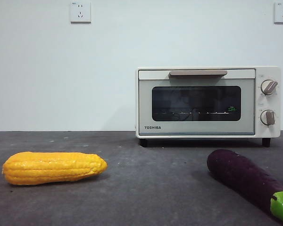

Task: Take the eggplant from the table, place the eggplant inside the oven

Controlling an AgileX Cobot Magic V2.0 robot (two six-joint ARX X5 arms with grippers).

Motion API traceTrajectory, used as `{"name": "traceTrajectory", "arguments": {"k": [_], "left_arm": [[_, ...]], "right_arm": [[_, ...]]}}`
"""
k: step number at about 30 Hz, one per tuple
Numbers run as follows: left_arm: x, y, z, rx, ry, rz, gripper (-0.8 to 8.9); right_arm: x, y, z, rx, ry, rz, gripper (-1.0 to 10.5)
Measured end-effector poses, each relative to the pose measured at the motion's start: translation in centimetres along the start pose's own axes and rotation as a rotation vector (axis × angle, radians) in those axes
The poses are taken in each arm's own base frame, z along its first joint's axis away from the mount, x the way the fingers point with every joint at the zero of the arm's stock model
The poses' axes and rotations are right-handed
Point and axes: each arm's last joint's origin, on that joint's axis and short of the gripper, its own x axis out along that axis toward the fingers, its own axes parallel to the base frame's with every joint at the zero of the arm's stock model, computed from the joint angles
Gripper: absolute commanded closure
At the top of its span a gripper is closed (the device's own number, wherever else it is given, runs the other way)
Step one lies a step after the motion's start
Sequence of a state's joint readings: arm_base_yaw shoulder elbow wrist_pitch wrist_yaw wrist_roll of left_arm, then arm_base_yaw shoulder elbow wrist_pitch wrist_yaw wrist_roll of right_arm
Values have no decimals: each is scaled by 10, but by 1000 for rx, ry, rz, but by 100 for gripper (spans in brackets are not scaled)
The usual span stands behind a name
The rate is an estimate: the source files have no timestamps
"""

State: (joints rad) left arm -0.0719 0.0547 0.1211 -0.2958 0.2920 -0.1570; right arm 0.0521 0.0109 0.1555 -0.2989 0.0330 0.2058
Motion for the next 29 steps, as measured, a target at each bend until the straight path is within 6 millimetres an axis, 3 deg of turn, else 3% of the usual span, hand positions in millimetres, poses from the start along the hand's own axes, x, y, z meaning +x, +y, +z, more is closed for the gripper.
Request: {"name": "traceTrajectory", "arguments": {"k": [9, 15, 29], "left_arm": [[-9, -12, 52, 10, -37, -29, 819], [-7, -21, 97, 22, -44, -123, 819], [16, -36, 196, 47, -12, -373, 819]], "right_arm": [[-26, 11, 57, 46, -129, 30, 955], [-33, 19, 91, 7, -45, 62, 955], [-39, 44, 196, -164, 102, 154, 954]]}}
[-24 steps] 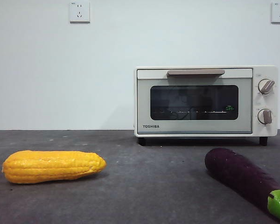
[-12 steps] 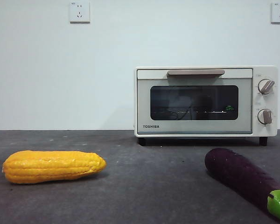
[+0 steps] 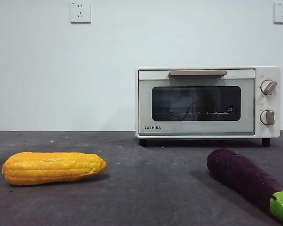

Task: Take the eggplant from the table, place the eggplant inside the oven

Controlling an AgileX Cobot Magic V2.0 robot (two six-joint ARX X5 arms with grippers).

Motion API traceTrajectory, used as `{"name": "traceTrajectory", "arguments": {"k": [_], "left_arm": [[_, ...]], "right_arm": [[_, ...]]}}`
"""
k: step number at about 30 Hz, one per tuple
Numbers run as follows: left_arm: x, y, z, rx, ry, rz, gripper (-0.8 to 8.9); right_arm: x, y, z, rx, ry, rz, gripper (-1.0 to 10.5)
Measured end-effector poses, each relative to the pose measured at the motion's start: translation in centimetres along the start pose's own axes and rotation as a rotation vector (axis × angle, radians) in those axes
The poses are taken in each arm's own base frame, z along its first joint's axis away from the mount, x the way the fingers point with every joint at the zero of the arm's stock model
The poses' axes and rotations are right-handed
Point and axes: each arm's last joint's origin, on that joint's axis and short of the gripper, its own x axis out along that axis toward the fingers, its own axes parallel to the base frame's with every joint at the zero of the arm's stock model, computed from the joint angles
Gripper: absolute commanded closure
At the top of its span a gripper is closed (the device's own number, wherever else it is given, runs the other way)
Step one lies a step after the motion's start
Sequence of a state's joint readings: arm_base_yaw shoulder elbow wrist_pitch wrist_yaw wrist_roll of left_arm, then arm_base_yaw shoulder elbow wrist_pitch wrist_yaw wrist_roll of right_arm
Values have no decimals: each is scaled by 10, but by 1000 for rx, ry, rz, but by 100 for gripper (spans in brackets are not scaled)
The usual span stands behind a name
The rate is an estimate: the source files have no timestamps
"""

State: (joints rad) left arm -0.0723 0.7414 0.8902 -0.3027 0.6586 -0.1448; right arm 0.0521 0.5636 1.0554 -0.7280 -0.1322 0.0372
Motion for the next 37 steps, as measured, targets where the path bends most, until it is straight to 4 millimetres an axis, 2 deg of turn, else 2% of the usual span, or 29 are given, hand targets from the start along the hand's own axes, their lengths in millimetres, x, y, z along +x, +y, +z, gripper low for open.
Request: {"name": "traceTrajectory", "arguments": {"k": [5, 8, 13, 18, 19, 26, 33, 37], "left_arm": [[8, -4, 37, 23, -11, -43, 819], [14, -7, 51, 43, -1, -73, 819], [27, -12, 61, 79, 30, -125, 819], [38, -13, 59, 82, 61, -157, 819], [40, -13, 58, 85, 66, -161, 819], [52, -12, 54, 85, 99, -185, 819], [65, -12, 51, 91, 107, -210, 819], [73, -12, 49, 92, 115, -226, 819]], "right_arm": [[-2, 3, 30, -22, 46, 41, 954], [-2, 4, 43, -22, 71, 56, 952], [0, 4, 56, -19, 99, 57, 947], [5, 4, 57, -9, 144, 87, 938], [6, 5, 58, -7, 148, 112, 917], [8, 8, 59, 4, 152, 252, 545], [10, 9, 57, 15, 179, 280, 378], [10, 9, 56, 23, 193, 303, 375]]}}
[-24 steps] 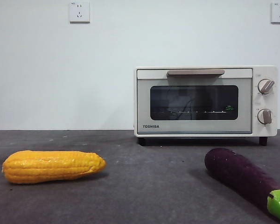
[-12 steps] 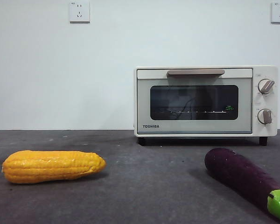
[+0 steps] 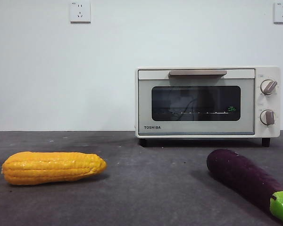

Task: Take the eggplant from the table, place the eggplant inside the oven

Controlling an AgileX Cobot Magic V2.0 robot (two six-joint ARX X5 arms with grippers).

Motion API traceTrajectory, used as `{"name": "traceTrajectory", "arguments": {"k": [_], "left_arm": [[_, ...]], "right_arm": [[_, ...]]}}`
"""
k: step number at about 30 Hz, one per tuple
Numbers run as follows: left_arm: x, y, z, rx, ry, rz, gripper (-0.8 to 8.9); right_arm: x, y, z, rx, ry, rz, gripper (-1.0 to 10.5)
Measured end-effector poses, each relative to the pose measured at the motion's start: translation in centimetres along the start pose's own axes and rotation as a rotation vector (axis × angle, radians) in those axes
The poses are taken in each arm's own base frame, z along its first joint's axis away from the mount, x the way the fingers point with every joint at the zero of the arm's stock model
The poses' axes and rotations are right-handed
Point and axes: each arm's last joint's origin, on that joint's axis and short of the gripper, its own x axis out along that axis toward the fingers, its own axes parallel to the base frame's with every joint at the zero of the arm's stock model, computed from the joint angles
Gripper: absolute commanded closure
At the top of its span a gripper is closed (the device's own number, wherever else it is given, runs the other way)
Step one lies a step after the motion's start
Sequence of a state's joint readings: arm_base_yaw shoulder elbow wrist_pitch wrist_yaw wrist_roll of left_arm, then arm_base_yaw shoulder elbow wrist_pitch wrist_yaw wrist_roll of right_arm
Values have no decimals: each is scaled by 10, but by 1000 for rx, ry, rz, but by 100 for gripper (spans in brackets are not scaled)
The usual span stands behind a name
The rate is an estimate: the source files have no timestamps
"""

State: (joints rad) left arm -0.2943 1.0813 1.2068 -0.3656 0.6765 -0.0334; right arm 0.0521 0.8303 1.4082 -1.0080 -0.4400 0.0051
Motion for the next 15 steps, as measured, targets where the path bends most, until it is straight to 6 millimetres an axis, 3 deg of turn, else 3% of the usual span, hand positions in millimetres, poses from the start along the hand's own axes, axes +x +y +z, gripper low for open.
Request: {"name": "traceTrajectory", "arguments": {"k": [11, 15], "left_arm": [[43, 20, -11, -37, 76, -20, 819], [67, 26, -2, -26, 98, -18, 819]], "right_arm": [[0, 1, -3, 16, 32, 40, 379], [0, 1, -6, 29, 59, 47, 379]]}}
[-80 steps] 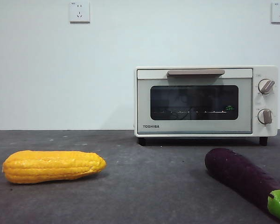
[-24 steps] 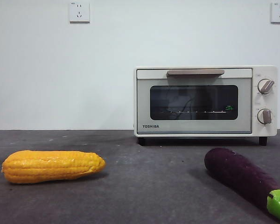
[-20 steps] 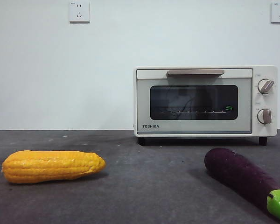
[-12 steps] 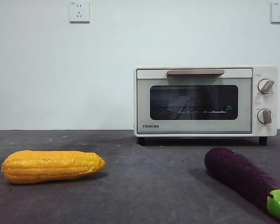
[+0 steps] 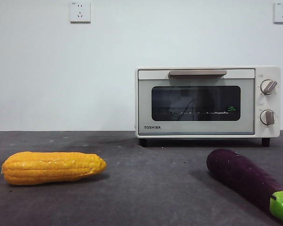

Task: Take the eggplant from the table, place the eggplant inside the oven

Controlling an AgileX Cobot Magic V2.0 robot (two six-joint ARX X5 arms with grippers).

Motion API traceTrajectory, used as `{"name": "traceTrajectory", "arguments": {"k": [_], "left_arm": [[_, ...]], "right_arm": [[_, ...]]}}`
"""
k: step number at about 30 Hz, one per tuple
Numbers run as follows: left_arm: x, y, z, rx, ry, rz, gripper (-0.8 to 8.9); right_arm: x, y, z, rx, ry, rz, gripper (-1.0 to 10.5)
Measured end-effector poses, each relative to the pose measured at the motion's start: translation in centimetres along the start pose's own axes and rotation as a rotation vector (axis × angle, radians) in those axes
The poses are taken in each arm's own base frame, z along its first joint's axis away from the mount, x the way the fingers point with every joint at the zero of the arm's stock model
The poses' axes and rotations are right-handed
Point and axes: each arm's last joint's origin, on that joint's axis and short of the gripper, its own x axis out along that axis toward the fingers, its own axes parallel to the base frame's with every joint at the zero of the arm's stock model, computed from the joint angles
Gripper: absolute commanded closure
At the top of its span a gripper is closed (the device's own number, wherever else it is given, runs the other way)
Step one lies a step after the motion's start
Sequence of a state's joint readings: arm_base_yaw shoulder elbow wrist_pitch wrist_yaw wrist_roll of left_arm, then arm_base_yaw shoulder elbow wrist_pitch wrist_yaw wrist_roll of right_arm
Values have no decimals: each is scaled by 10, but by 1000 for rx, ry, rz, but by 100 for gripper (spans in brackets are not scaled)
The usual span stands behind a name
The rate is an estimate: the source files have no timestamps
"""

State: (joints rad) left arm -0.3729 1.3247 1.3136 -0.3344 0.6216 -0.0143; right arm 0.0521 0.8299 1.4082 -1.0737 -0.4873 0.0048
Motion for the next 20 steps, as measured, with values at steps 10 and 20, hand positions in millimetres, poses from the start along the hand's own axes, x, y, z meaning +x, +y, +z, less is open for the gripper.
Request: {"name": "traceTrajectory", "arguments": {"k": [10, 20], "left_arm": [[77, 8, 38, 102, 51, 15, 819], [173, 25, 37, 156, 108, 21, 819]], "right_arm": [[0, 0, -3, 18, 33, 0, 379], [0, 0, -3, 16, 33, 0, 379]]}}
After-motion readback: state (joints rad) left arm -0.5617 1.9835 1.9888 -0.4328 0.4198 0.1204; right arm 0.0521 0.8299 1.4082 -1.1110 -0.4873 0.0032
